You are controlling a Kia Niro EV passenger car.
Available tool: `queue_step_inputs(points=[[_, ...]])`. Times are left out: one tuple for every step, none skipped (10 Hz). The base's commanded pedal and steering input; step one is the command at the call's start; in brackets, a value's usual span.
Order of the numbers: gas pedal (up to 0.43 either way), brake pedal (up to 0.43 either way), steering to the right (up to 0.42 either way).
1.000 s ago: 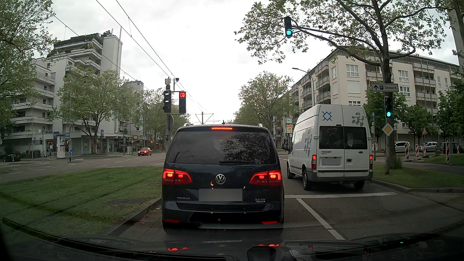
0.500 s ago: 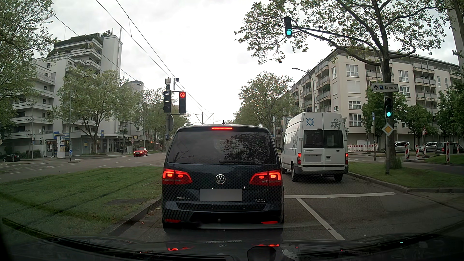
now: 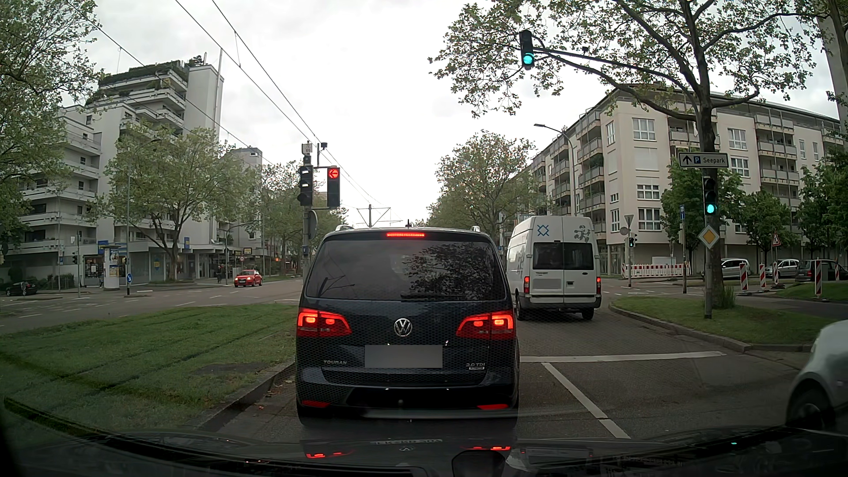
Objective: Follow the waypoints while adhering to traffic rules and regulations
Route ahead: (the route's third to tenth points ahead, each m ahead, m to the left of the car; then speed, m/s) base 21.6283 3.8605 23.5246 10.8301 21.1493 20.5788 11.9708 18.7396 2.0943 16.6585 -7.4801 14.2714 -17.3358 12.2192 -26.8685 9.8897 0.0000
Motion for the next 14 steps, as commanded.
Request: queue_step_inputs(points=[[0.0,0.152,-0.002],[0.0,0.152,-0.002],[0.0,0.152,-0.002],[0.0,0.152,-0.002],[0.0,0.152,-0.002],[0.0,0.055,-0.002],[0.0,0.03,-0.001],[0.0,0.024,0.0],[0.0,0.03,0.001],[0.0,0.049,0.001],[0.0,0.085,0.001],[0.0,0.098,0.001],[0.0,0.098,0.001],[0.0,0.104,0.001]])
